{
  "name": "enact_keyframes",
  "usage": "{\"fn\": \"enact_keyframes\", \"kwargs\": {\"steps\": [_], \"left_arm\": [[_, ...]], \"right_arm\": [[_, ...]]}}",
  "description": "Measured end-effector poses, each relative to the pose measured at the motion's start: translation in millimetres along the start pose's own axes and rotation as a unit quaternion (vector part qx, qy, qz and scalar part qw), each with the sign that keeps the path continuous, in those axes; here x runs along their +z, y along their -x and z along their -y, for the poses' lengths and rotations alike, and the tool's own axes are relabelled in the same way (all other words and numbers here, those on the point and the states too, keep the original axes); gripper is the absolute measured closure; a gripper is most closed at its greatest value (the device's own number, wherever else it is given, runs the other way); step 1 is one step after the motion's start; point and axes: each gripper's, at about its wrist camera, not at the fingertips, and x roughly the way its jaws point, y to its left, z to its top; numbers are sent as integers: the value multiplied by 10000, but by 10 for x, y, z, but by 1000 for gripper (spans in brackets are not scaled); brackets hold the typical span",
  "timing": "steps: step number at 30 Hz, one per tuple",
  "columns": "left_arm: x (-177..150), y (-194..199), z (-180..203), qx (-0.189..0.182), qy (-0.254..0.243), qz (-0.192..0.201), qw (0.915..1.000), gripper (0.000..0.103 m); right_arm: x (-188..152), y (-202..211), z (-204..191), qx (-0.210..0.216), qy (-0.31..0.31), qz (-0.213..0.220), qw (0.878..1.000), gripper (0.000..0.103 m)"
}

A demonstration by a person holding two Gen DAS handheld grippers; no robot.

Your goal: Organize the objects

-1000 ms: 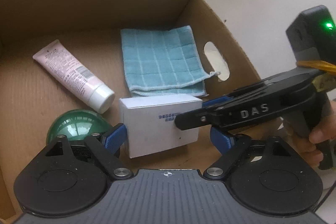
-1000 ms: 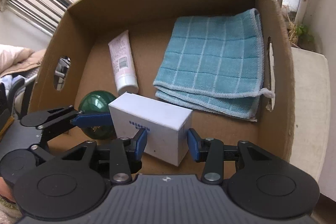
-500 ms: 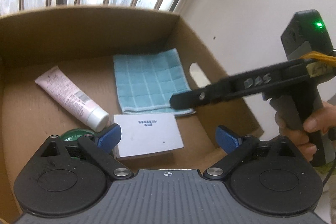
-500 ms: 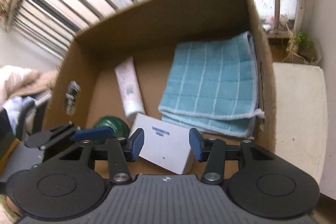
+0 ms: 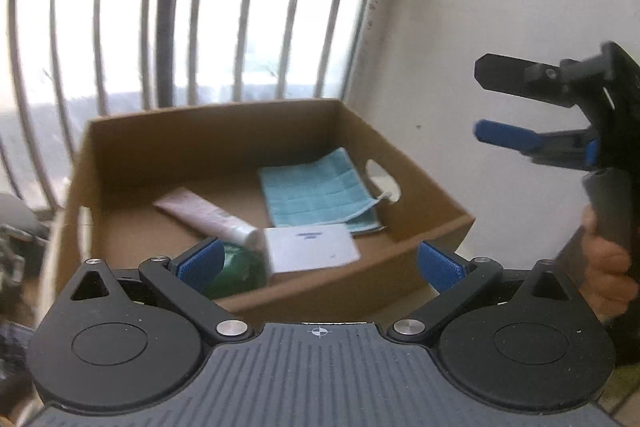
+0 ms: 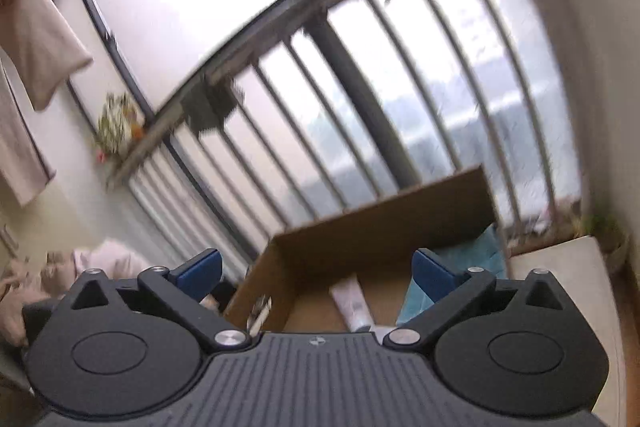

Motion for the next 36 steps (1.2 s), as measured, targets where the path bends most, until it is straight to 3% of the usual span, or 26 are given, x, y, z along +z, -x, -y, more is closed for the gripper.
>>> {"fn": "enact_keyframes", "kwargs": {"steps": [3,9,12,17,20,26,36], "left_arm": [[-180,150,120,283,-95,187,9994,0],[-428,264,387,597,-422,408,9965,0],[-496,260,509,845,-764,559,9919,0],[-552,333,593,835,-996,785,9884,0],[-567,350,569,821,-897,702,9901,0],[-508,311,333,631,-224,307,9973,0],[-357,338,-132,1348,387,160,9900,0]], "right_arm": [[-274,156,-44,-237,-214,418,9986,0],[-498,286,-49,-703,-729,625,9929,0],[-522,369,-152,-966,-634,735,9906,0],[-579,495,-359,-1283,-273,924,9870,0],[-646,589,-461,-1471,-101,1030,9837,0],[-670,685,-575,-1974,293,1222,9722,0],[-946,517,-613,-3123,832,618,9443,0]]}}
